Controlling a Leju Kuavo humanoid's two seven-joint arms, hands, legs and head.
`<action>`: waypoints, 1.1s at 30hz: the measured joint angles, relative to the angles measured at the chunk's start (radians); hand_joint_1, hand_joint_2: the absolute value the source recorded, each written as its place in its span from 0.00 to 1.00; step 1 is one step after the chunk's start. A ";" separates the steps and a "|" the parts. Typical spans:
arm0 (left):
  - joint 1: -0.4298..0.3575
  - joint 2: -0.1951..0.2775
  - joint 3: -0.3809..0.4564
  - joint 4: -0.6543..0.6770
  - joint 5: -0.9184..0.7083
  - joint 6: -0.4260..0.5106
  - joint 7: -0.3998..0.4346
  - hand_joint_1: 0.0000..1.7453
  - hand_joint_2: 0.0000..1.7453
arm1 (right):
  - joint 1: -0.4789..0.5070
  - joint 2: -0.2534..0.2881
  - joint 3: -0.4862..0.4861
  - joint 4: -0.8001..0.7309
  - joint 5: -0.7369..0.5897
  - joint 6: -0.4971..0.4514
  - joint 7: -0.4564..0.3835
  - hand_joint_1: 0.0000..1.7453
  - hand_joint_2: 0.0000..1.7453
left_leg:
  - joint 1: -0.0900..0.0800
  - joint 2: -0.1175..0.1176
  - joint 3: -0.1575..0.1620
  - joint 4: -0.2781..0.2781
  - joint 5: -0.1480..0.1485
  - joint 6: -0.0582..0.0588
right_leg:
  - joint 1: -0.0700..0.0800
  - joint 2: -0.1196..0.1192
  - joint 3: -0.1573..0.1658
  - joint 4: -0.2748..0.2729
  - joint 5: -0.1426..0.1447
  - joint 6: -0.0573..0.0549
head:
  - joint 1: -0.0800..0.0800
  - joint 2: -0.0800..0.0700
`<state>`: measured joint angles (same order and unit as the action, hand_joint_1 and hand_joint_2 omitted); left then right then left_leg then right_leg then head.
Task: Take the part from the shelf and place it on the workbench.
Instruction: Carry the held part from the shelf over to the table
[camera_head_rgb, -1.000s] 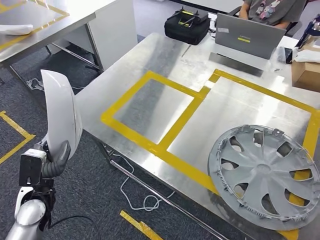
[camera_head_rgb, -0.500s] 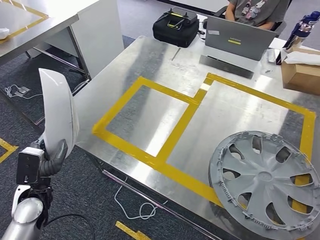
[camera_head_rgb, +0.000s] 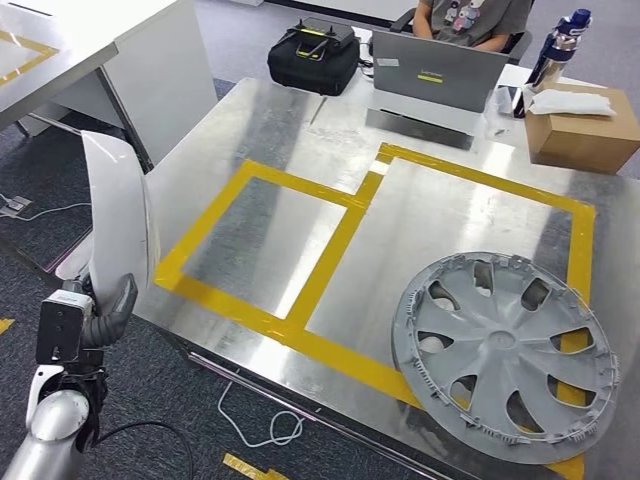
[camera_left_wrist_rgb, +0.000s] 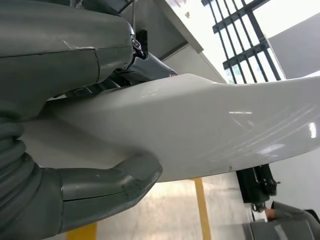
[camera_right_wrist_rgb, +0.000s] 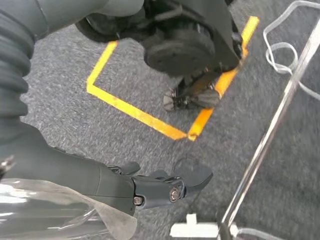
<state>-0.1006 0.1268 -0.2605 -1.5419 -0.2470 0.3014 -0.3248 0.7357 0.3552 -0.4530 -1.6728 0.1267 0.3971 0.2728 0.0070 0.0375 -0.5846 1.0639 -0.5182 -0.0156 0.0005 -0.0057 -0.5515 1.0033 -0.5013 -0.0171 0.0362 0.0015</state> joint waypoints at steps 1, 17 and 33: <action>-0.001 0.002 0.000 0.000 -0.002 0.000 -0.001 1.00 1.00 | -0.001 0.000 0.000 0.000 0.001 0.001 0.000 0.00 1.00 | 0.002 -0.012 -0.013 0.034 -0.023 -0.004 | -0.001 0.004 0.001 -0.002 0.001 -0.003 | -0.002 0.000; -0.032 0.020 -0.013 0.028 -0.058 0.000 0.012 1.00 1.00 | -0.009 0.000 -0.005 0.003 0.018 0.026 -0.016 0.00 1.00 | 0.010 -0.043 0.029 -0.062 0.035 0.035 | -0.003 0.030 -0.058 0.107 -0.068 0.044 | 0.008 0.000; -0.062 0.029 -0.030 0.066 -0.101 -0.007 0.029 1.00 1.00 | -0.031 0.000 -0.022 0.016 0.054 0.060 -0.033 0.00 1.00 | 0.001 -0.022 0.040 -0.062 0.025 0.034 | -0.004 0.007 -0.011 0.000 0.005 0.040 | 0.009 0.000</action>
<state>-0.1625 0.1557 -0.2906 -1.4762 -0.3480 0.2946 -0.2955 0.7049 0.3548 -0.4748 -1.6568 0.1804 0.4567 0.2394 0.0084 0.0154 -0.5445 1.0024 -0.4932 0.0179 -0.0039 0.0009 -0.5623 1.0035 -0.4961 0.0231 0.0453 0.0015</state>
